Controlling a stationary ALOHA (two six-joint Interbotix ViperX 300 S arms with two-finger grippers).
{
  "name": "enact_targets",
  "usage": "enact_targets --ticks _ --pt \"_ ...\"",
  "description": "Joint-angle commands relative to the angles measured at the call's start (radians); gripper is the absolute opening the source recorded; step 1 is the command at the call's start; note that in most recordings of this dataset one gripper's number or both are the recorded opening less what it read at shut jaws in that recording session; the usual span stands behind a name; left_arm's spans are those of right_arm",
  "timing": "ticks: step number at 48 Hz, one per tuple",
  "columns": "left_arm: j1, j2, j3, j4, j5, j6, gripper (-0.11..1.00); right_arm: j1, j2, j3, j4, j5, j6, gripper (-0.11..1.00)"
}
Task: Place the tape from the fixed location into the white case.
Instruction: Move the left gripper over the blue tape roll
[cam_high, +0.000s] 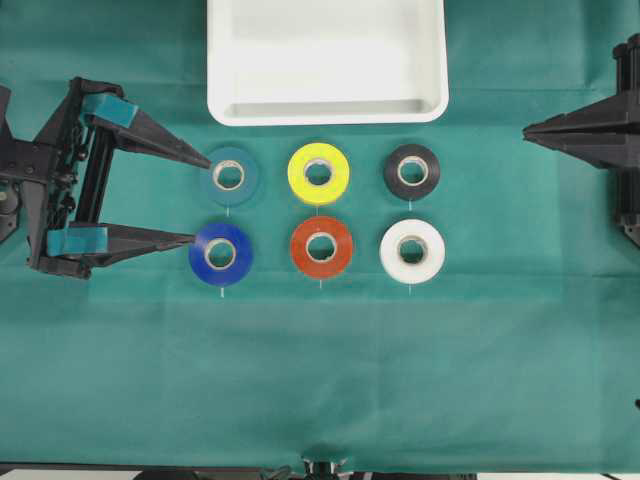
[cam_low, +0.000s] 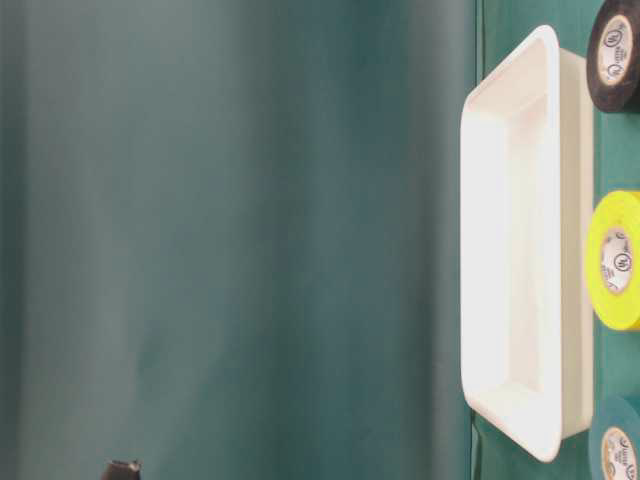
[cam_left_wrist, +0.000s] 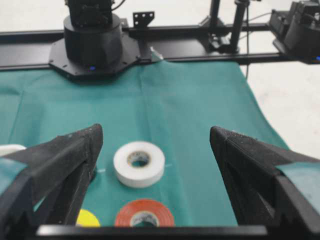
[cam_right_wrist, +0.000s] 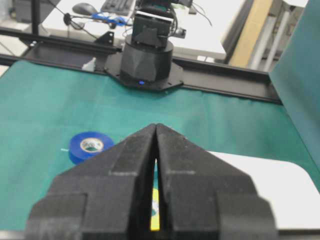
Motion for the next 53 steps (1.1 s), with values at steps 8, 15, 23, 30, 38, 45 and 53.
enact_targets --ticks 8,15,23,30,38,45,53 --pt "-0.014 -0.003 -0.067 -0.002 0.141 -0.034 0.97 -0.002 0.009 -0.031 -0.002 0.005 0.005 0.0" --pt "-0.015 0.017 -0.13 -0.002 0.327 -0.074 0.97 0.0 0.008 -0.032 -0.002 0.005 0.005 0.0" --pt "-0.023 0.067 -0.222 -0.002 0.588 -0.137 0.97 0.0 0.009 -0.035 -0.002 0.012 0.005 0.0" --pt "-0.028 0.135 -0.305 -0.002 0.796 -0.155 0.97 0.0 0.009 -0.035 -0.002 0.014 0.005 0.0" --pt "-0.028 0.193 -0.393 0.005 0.96 -0.152 0.97 0.0 0.009 -0.035 -0.002 0.014 0.005 0.0" --pt "-0.029 0.229 -0.442 0.006 1.057 -0.15 0.97 0.0 0.011 -0.035 0.0 0.02 0.006 0.0" --pt "-0.028 0.253 -0.465 0.006 1.12 -0.152 0.97 0.0 0.012 -0.037 -0.002 0.02 0.006 0.0"
